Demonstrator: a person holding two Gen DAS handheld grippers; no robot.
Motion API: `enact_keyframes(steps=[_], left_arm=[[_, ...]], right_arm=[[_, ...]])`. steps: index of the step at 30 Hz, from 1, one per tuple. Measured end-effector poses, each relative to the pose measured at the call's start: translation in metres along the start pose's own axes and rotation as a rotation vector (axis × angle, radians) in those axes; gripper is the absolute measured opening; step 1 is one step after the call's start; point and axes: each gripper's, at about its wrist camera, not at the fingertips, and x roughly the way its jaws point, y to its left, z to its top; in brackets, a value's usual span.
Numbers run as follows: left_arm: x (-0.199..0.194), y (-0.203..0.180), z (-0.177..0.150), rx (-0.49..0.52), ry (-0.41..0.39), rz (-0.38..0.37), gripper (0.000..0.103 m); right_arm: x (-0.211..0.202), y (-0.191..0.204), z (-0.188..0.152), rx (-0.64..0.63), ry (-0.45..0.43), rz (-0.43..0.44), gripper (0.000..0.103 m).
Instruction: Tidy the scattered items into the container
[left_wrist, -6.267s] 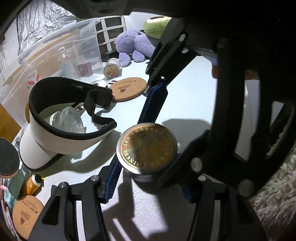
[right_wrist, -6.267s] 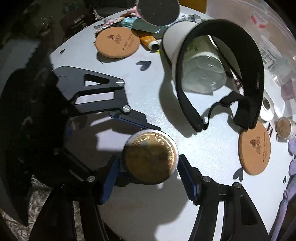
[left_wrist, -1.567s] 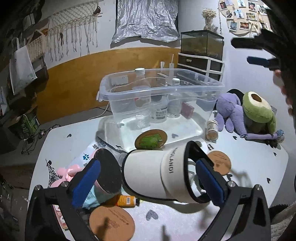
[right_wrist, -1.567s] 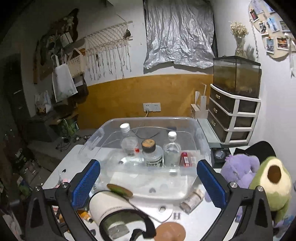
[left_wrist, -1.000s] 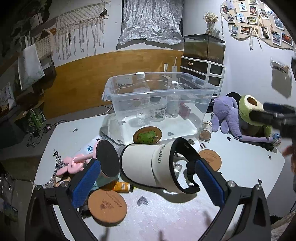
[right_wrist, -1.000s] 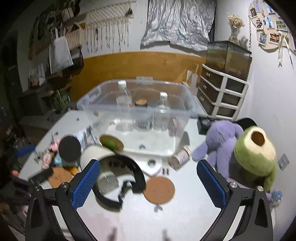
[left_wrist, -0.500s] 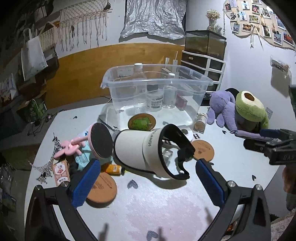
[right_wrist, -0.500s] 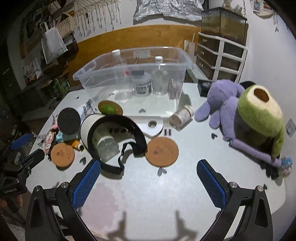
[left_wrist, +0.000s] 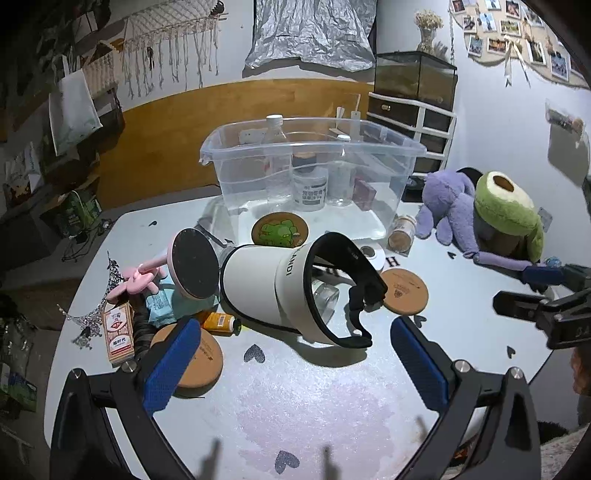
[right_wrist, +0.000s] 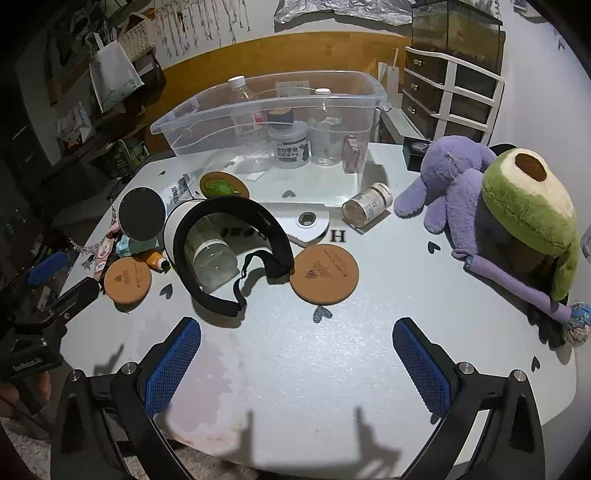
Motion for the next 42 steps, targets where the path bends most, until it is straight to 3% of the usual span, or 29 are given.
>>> enact_keyframes(steps=[5,12,14,18,22,27,30,39,42], left_arm=[[0.007,-0.009,-0.001,-0.001,0.013,-0.005,0.103],[0.036,-0.012,-0.010,-0.049,0.104,-0.025,0.102],[0.043,-0.013,-0.013,-0.053,0.124,-0.021,0.100],[0.054,-0.015,-0.021,-0.046,0.151,0.003,0.087],[0.064,-0.009,-0.033,-0.042,0.178,0.036,0.086],[0.073,0.015,-0.045,-0.087,0.197,0.089,0.085],[0.080,0.039,-0.052,-0.163,0.224,0.118,0.075],[0.096,0.105,-0.071,-0.332,0.283,0.212,0.073],[0.102,0.121,-0.074,-0.379,0.301,0.217,0.058]], right_arm=[[0.002,-0.013,-0.001,0.018,0.014,0.006,0.103],[0.007,-0.029,-0.003,0.036,0.040,0.001,0.103],[0.009,-0.033,-0.005,0.043,0.051,0.000,0.103],[0.014,-0.042,-0.007,0.062,0.073,0.002,0.103],[0.020,-0.046,-0.007,0.076,0.094,0.008,0.103],[0.029,-0.039,-0.006,0.059,0.120,0.012,0.103],[0.033,-0.033,-0.006,0.042,0.134,0.011,0.103],[0.044,-0.021,-0.005,0.025,0.166,0.001,0.103],[0.046,-0.017,-0.004,0.023,0.174,-0.003,0.103]])
